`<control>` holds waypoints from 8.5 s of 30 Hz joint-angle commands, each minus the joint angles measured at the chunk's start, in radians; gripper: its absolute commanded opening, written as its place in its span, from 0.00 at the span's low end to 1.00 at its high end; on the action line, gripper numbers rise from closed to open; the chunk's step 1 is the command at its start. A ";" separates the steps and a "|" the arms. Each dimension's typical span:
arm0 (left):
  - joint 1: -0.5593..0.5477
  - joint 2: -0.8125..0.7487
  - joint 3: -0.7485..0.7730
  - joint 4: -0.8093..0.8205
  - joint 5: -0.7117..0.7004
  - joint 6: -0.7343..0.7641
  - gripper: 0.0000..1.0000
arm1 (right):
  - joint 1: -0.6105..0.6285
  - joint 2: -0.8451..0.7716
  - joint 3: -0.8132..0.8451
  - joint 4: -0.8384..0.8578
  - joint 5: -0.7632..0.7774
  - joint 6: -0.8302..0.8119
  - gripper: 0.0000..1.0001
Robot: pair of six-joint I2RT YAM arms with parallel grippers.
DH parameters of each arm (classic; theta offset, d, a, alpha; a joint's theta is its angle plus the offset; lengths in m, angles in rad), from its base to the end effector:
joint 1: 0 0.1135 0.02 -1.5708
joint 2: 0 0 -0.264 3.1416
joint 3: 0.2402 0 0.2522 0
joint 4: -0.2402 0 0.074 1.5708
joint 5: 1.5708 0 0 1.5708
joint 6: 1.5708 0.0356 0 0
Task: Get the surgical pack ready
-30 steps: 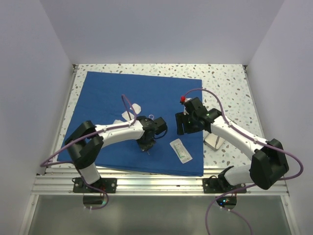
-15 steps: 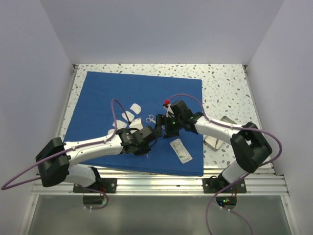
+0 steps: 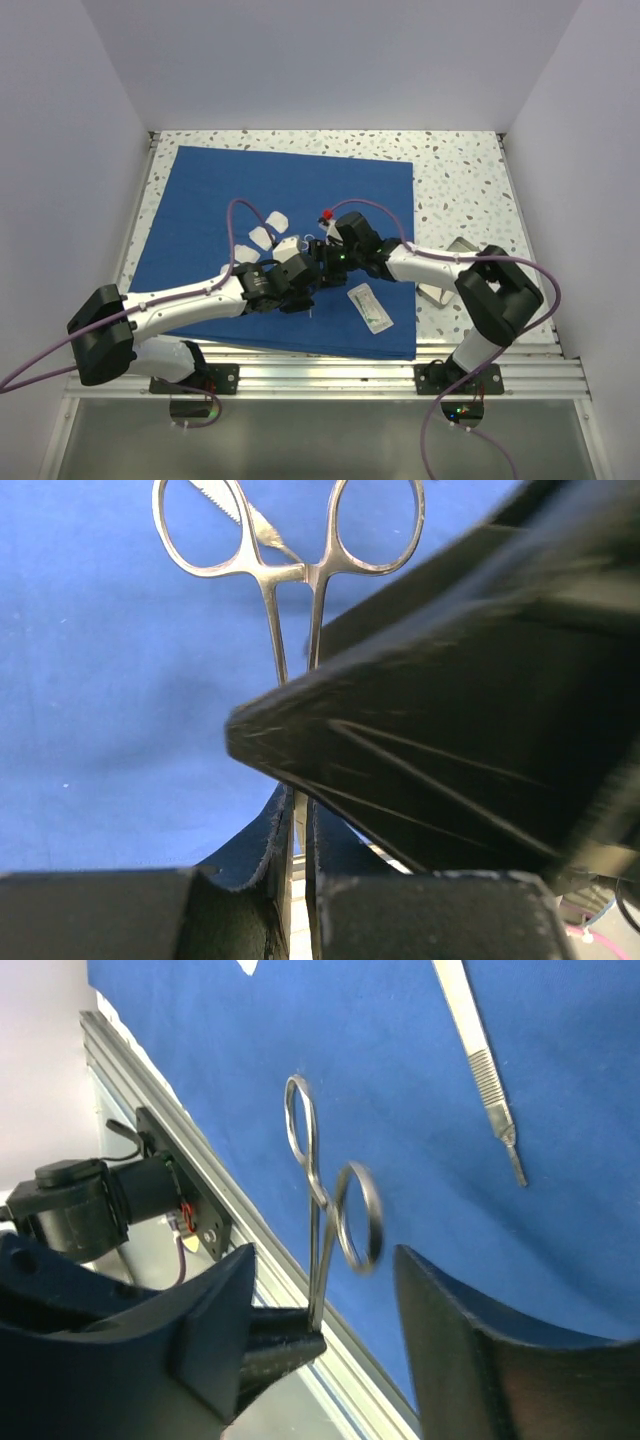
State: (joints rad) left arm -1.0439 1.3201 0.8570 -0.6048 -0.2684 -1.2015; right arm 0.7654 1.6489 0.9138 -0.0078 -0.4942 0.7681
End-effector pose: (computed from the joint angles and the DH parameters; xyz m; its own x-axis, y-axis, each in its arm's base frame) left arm 0.1352 -0.2137 0.2186 -0.8763 -0.2818 -0.3907 -0.1332 0.9212 -0.3656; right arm 0.2336 0.2478 0.1857 -0.9496 -0.0642 -0.3068 -0.2810 0.6081 0.7425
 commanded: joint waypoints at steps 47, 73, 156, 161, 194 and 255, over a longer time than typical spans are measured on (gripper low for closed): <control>0.337 -0.090 -0.087 0.220 0.225 0.346 0.80 | -0.917 -0.202 -0.147 -0.485 0.439 -0.248 0.20; 0.237 0.491 0.431 -0.312 -0.040 -0.147 0.68 | -0.637 -0.479 0.028 -0.695 0.559 -0.368 0.64; 0.068 0.185 0.146 -0.024 -0.160 0.135 0.00 | -0.204 -0.157 0.036 -0.259 0.098 -0.083 0.82; 0.068 0.136 0.071 0.031 -0.146 0.154 0.00 | -0.103 -0.017 0.147 -0.261 0.149 0.019 0.85; 0.079 -0.102 -0.023 0.154 -0.057 0.296 0.11 | 0.054 0.143 0.175 -0.087 0.192 0.218 0.00; 0.188 0.812 0.859 -0.457 -0.112 -0.187 0.54 | -0.479 -0.442 0.040 -0.696 0.712 -0.337 0.53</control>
State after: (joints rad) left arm -0.8394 2.1036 1.6493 -0.9558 -0.3229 -1.3041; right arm 0.2871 1.2453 0.9592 -0.7345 0.2337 0.4755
